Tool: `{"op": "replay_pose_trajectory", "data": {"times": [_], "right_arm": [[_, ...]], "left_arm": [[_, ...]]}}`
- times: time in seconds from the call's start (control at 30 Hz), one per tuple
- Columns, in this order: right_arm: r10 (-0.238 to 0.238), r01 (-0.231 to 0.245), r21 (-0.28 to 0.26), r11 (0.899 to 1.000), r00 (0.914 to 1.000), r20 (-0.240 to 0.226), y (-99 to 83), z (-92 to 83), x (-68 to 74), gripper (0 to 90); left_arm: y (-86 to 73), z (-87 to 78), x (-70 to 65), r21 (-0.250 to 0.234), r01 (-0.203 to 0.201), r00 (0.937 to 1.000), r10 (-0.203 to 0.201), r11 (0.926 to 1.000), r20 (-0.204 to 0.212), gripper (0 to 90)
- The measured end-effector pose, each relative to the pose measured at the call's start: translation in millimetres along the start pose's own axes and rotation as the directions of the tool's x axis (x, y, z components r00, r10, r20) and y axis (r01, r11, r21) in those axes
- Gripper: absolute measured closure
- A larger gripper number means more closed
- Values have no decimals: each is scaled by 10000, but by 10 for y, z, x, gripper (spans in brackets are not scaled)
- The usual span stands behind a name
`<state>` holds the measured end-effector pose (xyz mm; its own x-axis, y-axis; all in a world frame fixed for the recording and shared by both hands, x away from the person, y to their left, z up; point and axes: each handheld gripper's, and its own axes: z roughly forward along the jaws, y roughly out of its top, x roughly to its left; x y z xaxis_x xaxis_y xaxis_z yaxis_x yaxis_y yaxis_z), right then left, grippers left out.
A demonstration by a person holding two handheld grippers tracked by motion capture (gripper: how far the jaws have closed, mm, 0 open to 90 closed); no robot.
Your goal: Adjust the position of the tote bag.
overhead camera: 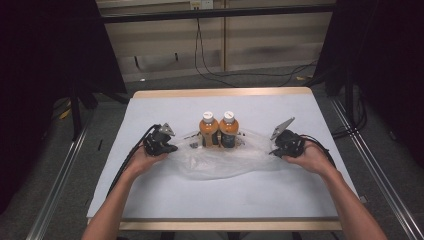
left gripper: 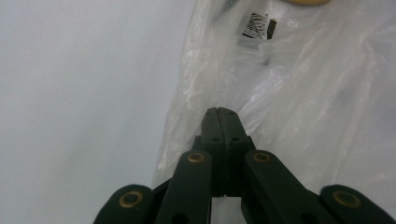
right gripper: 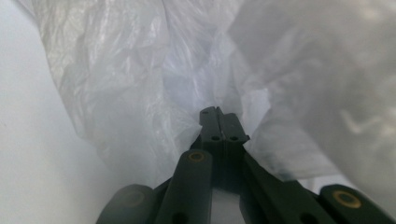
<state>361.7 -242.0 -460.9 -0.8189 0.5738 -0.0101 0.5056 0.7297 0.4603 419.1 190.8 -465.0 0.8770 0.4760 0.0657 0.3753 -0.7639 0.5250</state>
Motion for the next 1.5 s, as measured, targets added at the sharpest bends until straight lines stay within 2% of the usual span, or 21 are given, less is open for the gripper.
{"op": "replay_pose_trajectory", "data": {"times": [0.13, 0.2, 0.23, 0.27, 0.33, 0.43, 0.53, 0.67, 0.83, 1.0, 1.03, 1.07, 1.13, 1.17, 1.2, 1.27, 1.3, 1.33, 1.37, 1.47, 1.5], "right_arm": [[47, -48, 20, 10000, 9999, 164, -47, -23, 6, 900], [-2, 0, 82, 10000, 9997, 247, -49, -30, 20, 900], [-74, 71, 89, 9999, 9995, 292, -60, -36, 27, 900], [-118, 115, 94, 9999, 9996, 247, -75, -45, 24, 900], [13, -14, 77, 10000, 9999, 159, -130, -74, 7, 900], [-21, 18, 132, 9999, 9997, 250, -161, -93, 15, 900], [80, -85, 167, 9998, 9995, 292, -214, -126, 10, 900], [81, -86, 159, 9998, 9994, 340, -226, -130, 17, 900], [-72, 62, 174, 9998, 9983, 585, -263, -151, 30, 900], [22, -25, 36, 10000, 9969, 780, -282, -154, 55, 900], [22, -25, 36, 10000, 9969, 780, -282, -154, 55, 900], [161, -148, -175, 9997, 9970, 761, -286, -149, 56, 900], [417, -391, -527, 9978, 9979, 497, -285, -132, 62, 900], [417, -391, -527, 9978, 9979, 497, -285, -132, 62, 900], [651, -616, -1184, 9910, 9976, 255, -274, -123, 36, 900], [826, -802, -1440, 9863, 9965, 106, -263, -128, 32, 900], [918, -893, -1814, 9793, 9958, 55, -250, -145, 14, 900], [1051, -1072, -2377, 9654, 9942, -215, -232, -174, -1, 900], [1051, -1072, -2377, 9654, 9942, -215, -232, -174, -1, 900], [1043, -1098, -2940, 9495, 9940, -342, -173, -262, 29, 900], [1043, -1098, -2940, 9495, 9940, -342, -173, -262, 29, 900]], "left_arm": [[-21, -2, 38, -125, 253, 9995, -250, 9996, 217, 900], [-25, -22, 68, 157, -108, 9995, 103, 9998, 310, 900], [-30, -5, 48, -117, 213, 9993, -210, 9997, 305, 900], [-29, -3, 42, -123, 232, 9993, -229, 9997, 289, 900], [-24, -12, 52, 12, 2, 9996, -2, 10000, 299, 900], [-13, -2, 38, -47, 43, 9996, -42, 10000, 272, 900], [20, -5, 37, 254, -273, 9994, 268, 9993, 209, 900], [10, -6, 41, 204, -126, 9997, 122, 9997, 222, 900], [-1, -11, 43, 169, -245, 9994, 241, 9996, 257, 900], [-16, -12, 51, 32, 90, 9996, -91, 10000, 276, 900], [-31, -11, 51, -120, 341, 9989, -337, 9993, 315, 900], [-94, -13, 97, -580, 848, 9946, -810, 9947, 653, 900], [-130, -21, 124, -675, 857, 9938, -805, 9940, 763, 900], [-165, -5, 110, -1127, 1457, 9866, -1359, 9829, 899, 900], [-196, -15, 125, -1254, 1508, 9847, -1378, 9806, 1066, 900], [-243, -35, 114, -1649, 1696, 9808, -1501, 9716, 1244, 900], [-253, -48, 114, -1755, 1713, 9801, -1497, 9695, 1302, 900], [-261, -102, 100, -2159, 1843, 9782, -1575, 9589, 1356, 900], [-261, -102, 100, -2159, 1843, 9782, -1575, 9589, 1356, 900], [-237, -235, 69, -2684, 1828, 9782, -1475, 9458, 1464, 900], [-237, -235, 69, -2684, 1828, 9782, -1475, 9458, 1464, 900]]}}
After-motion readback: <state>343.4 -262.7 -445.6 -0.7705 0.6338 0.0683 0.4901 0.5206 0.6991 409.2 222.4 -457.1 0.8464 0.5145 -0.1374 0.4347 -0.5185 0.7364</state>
